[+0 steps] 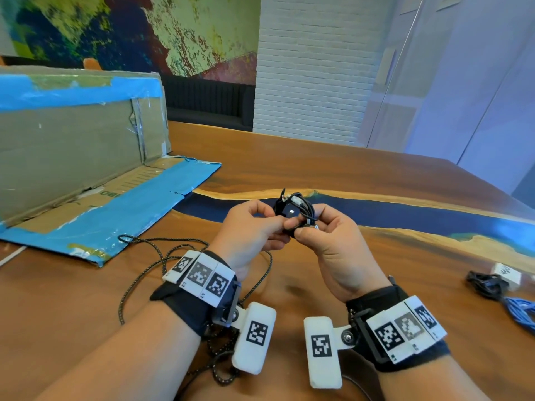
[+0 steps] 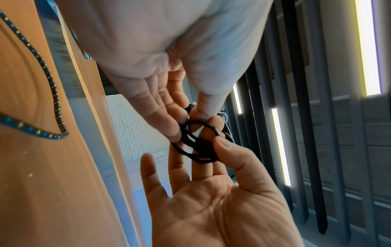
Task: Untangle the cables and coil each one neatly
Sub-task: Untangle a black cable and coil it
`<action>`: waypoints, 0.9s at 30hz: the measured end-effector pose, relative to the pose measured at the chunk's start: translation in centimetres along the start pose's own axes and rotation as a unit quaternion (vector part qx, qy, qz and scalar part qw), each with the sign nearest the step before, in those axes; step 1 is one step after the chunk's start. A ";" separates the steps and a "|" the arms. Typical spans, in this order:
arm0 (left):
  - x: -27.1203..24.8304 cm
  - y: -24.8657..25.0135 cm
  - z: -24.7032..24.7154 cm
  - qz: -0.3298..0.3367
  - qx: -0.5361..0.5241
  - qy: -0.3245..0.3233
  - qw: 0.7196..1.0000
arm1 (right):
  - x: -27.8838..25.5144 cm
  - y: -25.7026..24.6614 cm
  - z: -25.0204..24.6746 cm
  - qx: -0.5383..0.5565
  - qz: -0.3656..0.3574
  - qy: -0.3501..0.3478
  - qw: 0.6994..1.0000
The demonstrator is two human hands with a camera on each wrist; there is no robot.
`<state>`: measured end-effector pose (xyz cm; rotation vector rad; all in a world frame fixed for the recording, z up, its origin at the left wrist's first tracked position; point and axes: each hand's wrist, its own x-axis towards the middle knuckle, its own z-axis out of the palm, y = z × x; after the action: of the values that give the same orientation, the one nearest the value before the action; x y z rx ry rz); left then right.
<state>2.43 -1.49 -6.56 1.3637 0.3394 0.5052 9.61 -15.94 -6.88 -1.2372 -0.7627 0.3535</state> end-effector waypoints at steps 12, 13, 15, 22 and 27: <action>0.0 0.3 0.5 0.079 -0.026 0.019 0.996 | 0.5 1.0 0.3 0.048 0.059 0.137 0.988; 0.0 0.4 0.5 0.097 -0.030 0.032 0.994 | 0.6 1.0 0.3 0.059 0.060 0.142 0.986; 0.0 0.5 0.5 0.123 -0.035 0.057 0.990 | 0.7 1.0 0.2 0.085 0.069 0.146 0.983; 0.4 0.6 0.0 0.055 -0.124 0.111 0.985 | 0.4 0.7 0.3 0.095 0.047 0.129 0.986; 0.6 0.4 -0.1 0.024 -0.126 0.120 0.984 | 0.2 0.6 0.7 0.061 0.009 0.112 0.992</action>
<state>2.85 -1.05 -6.16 1.0701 0.4246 0.7315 9.32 -15.12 -7.26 -1.1461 -0.5299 0.2661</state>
